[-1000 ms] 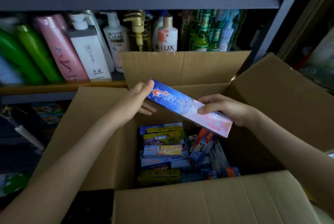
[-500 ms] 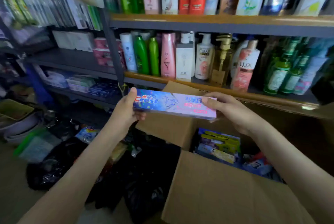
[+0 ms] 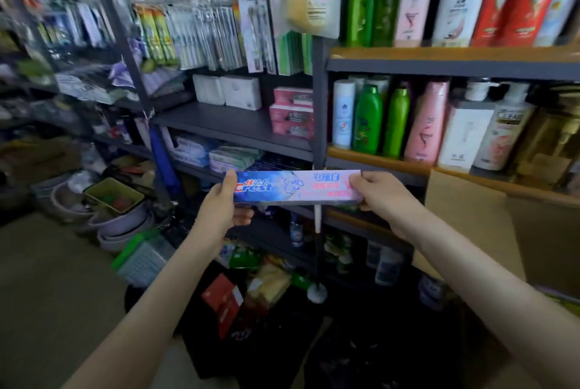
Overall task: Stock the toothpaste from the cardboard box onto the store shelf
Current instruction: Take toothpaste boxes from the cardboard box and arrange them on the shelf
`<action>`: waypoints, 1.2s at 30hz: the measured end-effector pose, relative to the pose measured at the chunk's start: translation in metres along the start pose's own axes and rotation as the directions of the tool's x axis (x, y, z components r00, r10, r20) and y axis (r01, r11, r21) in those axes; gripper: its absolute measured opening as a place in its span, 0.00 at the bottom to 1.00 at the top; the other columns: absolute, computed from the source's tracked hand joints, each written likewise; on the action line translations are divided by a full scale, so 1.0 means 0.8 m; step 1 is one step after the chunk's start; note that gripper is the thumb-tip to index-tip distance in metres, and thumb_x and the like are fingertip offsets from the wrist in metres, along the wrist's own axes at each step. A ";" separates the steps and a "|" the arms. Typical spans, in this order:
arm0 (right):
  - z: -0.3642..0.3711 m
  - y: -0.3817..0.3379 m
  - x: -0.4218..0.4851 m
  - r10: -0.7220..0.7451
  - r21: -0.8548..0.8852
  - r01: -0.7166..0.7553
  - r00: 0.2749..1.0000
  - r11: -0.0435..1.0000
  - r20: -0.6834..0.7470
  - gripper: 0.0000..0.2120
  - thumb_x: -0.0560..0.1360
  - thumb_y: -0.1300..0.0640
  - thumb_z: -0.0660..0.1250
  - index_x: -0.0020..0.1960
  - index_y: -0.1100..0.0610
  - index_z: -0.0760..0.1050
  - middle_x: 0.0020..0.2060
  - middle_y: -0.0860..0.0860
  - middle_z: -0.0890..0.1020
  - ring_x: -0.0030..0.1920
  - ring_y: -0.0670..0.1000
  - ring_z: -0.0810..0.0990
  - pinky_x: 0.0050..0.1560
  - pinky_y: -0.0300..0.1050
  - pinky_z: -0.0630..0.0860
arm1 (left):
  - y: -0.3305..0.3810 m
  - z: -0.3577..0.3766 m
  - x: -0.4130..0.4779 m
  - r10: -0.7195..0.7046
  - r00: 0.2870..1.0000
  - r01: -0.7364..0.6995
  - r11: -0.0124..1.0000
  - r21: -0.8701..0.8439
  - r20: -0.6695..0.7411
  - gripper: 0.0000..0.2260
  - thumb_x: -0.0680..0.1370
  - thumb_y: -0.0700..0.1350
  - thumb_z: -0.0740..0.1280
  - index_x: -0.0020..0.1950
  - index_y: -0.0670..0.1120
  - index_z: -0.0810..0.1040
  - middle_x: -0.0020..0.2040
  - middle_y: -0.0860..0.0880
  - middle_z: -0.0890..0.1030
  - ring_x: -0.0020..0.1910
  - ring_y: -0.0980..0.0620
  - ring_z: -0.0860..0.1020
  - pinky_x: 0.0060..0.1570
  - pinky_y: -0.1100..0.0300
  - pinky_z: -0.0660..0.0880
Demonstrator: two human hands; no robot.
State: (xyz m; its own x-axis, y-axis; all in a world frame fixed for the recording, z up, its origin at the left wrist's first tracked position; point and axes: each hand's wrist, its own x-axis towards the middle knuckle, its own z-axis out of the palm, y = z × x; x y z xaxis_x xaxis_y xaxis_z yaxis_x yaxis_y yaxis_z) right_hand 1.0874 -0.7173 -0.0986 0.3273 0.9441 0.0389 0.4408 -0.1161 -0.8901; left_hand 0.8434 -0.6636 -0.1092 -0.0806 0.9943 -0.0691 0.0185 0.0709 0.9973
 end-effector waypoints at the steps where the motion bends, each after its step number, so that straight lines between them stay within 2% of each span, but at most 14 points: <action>1: 0.024 -0.009 0.011 -0.002 -0.031 0.002 1.000 1.000 -0.015 0.15 0.80 0.52 0.58 0.45 0.59 0.79 0.47 0.56 0.82 0.48 0.57 0.79 0.54 0.50 0.75 | 0.001 -0.016 0.020 0.016 1.000 -0.016 0.999 0.037 -0.012 0.17 0.82 0.58 0.55 0.52 0.44 0.72 0.39 0.44 0.79 0.25 0.54 0.78 0.25 0.63 0.75; 2: 0.044 -0.018 0.021 -0.004 -0.064 0.003 1.000 0.998 -0.025 0.15 0.81 0.53 0.57 0.44 0.58 0.78 0.46 0.55 0.80 0.49 0.56 0.77 0.50 0.45 0.72 | 0.002 -0.031 0.040 0.032 0.999 -0.031 0.997 0.071 -0.024 0.17 0.82 0.58 0.55 0.53 0.45 0.72 0.42 0.44 0.79 0.29 0.53 0.79 0.28 0.61 0.76; 6: 0.098 -0.045 0.056 0.021 -0.125 -0.031 0.997 0.992 -0.080 0.16 0.82 0.53 0.55 0.49 0.63 0.76 0.52 0.58 0.77 0.49 0.56 0.75 0.41 0.44 0.62 | 0.007 -0.070 0.113 0.086 0.995 -0.071 0.957 0.282 -0.040 0.20 0.81 0.61 0.53 0.54 0.47 0.75 0.58 0.40 0.78 0.48 0.45 0.77 0.49 0.53 0.74; 8: 0.117 -0.051 0.079 0.034 -0.105 -0.048 0.992 0.993 -0.125 0.15 0.81 0.54 0.56 0.48 0.63 0.76 0.52 0.59 0.77 0.45 0.55 0.74 0.40 0.45 0.63 | 0.010 -0.078 0.143 0.085 0.996 -0.072 0.929 0.364 -0.020 0.24 0.81 0.61 0.52 0.60 0.44 0.76 0.63 0.40 0.75 0.53 0.44 0.74 0.50 0.56 0.68; 10: 0.136 -0.056 0.104 0.022 -0.124 -0.044 0.985 0.991 -0.169 0.13 0.81 0.56 0.56 0.48 0.62 0.75 0.51 0.60 0.77 0.43 0.54 0.73 0.39 0.45 0.64 | 0.014 -0.080 0.171 0.119 0.993 -0.108 0.905 0.412 -0.001 0.25 0.82 0.59 0.52 0.63 0.42 0.76 0.65 0.40 0.74 0.51 0.47 0.72 0.49 0.58 0.64; 12: 0.157 -0.062 0.130 0.012 -0.133 -0.040 0.978 0.990 -0.210 0.12 0.81 0.56 0.57 0.60 0.60 0.74 0.57 0.58 0.76 0.50 0.56 0.74 0.45 0.45 0.68 | 0.018 -0.081 0.200 0.186 0.983 -0.161 0.870 0.466 -0.007 0.22 0.83 0.56 0.54 0.64 0.40 0.75 0.63 0.40 0.76 0.51 0.47 0.71 0.47 0.60 0.62; 14: 0.180 -0.065 0.160 -0.002 -0.129 -0.031 0.970 0.991 -0.244 0.18 0.80 0.56 0.59 0.69 0.57 0.67 0.62 0.57 0.75 0.59 0.58 0.74 0.53 0.47 0.71 | 0.019 -0.084 0.235 0.202 0.979 -0.162 0.870 0.466 -0.037 0.21 0.82 0.55 0.57 0.65 0.41 0.72 0.58 0.44 0.76 0.51 0.49 0.71 0.46 0.60 0.62; 19: 0.246 -0.070 0.250 -0.068 -0.145 0.028 0.958 0.989 -0.279 0.22 0.78 0.58 0.61 0.71 0.58 0.64 0.60 0.59 0.76 0.61 0.62 0.73 0.58 0.51 0.70 | 0.022 -0.093 0.337 0.211 0.974 -0.146 0.859 0.491 -0.079 0.17 0.81 0.56 0.60 0.56 0.43 0.71 0.49 0.47 0.73 0.52 0.46 0.73 0.45 0.59 0.64; 22: 0.289 -0.074 0.303 -0.128 -0.131 0.100 0.964 0.986 -0.231 0.25 0.76 0.62 0.62 0.72 0.58 0.62 0.56 0.58 0.76 0.60 0.62 0.72 0.61 0.53 0.70 | 0.025 -0.101 0.403 0.221 0.974 -0.153 0.811 0.564 -0.054 0.17 0.82 0.53 0.58 0.58 0.40 0.73 0.53 0.42 0.78 0.56 0.41 0.75 0.46 0.57 0.64; 24: 0.320 -0.077 0.340 -0.146 -0.141 0.121 0.972 0.983 -0.186 0.25 0.76 0.62 0.63 0.72 0.56 0.63 0.59 0.60 0.73 0.62 0.62 0.71 0.63 0.53 0.68 | 0.023 -0.112 0.448 0.217 0.976 -0.154 0.789 0.595 -0.035 0.17 0.83 0.51 0.57 0.61 0.38 0.72 0.59 0.38 0.77 0.59 0.40 0.74 0.49 0.55 0.66; 27: 0.364 -0.083 0.398 -0.133 -0.132 0.115 0.981 0.985 -0.143 0.27 0.77 0.62 0.63 0.74 0.54 0.61 0.65 0.59 0.69 0.65 0.60 0.66 0.66 0.51 0.66 | 0.013 -0.133 0.518 0.185 0.982 -0.163 0.759 0.630 0.031 0.15 0.84 0.47 0.55 0.62 0.39 0.73 0.59 0.38 0.77 0.59 0.40 0.74 0.46 0.57 0.62; 31: 0.413 -0.087 0.478 -0.082 -0.113 0.067 0.988 0.991 -0.130 0.31 0.77 0.62 0.63 0.76 0.54 0.55 0.70 0.56 0.63 0.69 0.59 0.64 0.67 0.52 0.67 | -0.005 -0.139 0.628 0.167 0.973 -0.227 0.790 0.569 0.157 0.12 0.80 0.37 0.57 0.59 0.44 0.77 0.54 0.40 0.81 0.54 0.39 0.77 0.50 0.51 0.72; 33: 0.431 -0.089 0.516 -0.038 -0.122 0.019 0.988 0.992 -0.151 0.33 0.77 0.61 0.63 0.77 0.54 0.52 0.72 0.56 0.59 0.70 0.59 0.61 0.69 0.53 0.65 | -0.010 -0.129 0.684 0.151 0.962 -0.255 0.794 0.551 0.227 0.15 0.77 0.36 0.58 0.59 0.49 0.77 0.53 0.42 0.82 0.52 0.41 0.79 0.50 0.51 0.73; 36: 0.449 -0.090 0.570 0.030 -0.144 -0.059 0.980 0.988 -0.195 0.34 0.76 0.62 0.63 0.77 0.56 0.50 0.73 0.58 0.56 0.71 0.60 0.60 0.68 0.51 0.64 | -0.013 -0.105 0.759 0.102 0.923 -0.295 0.808 0.510 0.371 0.22 0.77 0.36 0.59 0.68 0.53 0.69 0.56 0.47 0.80 0.53 0.45 0.78 0.46 0.58 0.69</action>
State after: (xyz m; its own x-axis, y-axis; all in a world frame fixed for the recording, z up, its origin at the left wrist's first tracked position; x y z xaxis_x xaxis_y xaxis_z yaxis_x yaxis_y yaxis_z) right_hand 0.9048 -0.1675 -0.1800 0.4974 0.8617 0.1002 0.5365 -0.2148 -0.8161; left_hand 0.7103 -0.0672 -0.1594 0.2977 0.9542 0.0292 0.5473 -0.1957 0.8137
